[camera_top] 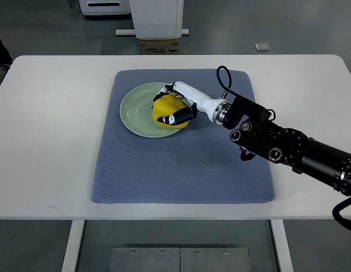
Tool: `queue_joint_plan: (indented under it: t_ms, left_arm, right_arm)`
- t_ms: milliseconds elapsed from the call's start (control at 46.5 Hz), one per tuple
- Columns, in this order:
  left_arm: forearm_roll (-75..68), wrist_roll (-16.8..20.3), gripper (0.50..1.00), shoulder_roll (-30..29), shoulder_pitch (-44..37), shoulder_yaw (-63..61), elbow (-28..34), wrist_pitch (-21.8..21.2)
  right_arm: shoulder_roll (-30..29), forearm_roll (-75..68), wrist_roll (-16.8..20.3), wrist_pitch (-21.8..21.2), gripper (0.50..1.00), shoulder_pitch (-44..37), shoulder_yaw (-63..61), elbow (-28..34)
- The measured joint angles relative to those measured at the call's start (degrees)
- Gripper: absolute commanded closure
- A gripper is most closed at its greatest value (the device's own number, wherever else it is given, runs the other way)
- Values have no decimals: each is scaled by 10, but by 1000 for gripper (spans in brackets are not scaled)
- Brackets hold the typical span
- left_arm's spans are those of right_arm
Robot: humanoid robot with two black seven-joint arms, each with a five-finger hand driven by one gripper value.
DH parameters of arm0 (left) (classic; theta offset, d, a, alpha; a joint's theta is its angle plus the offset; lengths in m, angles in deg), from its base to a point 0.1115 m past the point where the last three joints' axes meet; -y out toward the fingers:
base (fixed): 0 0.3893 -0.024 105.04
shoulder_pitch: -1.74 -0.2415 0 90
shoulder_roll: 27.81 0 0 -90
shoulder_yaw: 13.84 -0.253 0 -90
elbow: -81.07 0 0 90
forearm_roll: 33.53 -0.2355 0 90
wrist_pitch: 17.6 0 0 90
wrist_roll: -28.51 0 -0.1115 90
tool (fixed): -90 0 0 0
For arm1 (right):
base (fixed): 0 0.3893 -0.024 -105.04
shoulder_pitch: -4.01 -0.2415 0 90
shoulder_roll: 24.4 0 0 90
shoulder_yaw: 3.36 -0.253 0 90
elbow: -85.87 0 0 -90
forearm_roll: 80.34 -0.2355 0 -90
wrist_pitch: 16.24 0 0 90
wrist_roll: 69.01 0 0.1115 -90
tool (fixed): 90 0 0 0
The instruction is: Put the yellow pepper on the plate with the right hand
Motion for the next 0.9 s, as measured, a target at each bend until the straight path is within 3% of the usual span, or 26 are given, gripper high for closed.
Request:
queue_joint_plan:
  t_ms: [22,43,65,108,903]
  left_arm:
    - [0,0,500,0,0,0,0,0]
    - [0,0,500,0,0,0,0,0]
    - [0,0,500,0,0,0,0,0]
    - [0,0,500,0,0,0,0,0]
    - [0,0,500,0,0,0,0,0]
  right_arm:
    - [0,-2,-1,0,732,0,0,1]
    - [0,-5,-2,0,629,0,0,2]
    - [0,-7,-4,0,564,0,0,3]
    - [0,-12,-8,0,517,0,0,5]
    - [0,-98,-20,1,502,-2,-43,7]
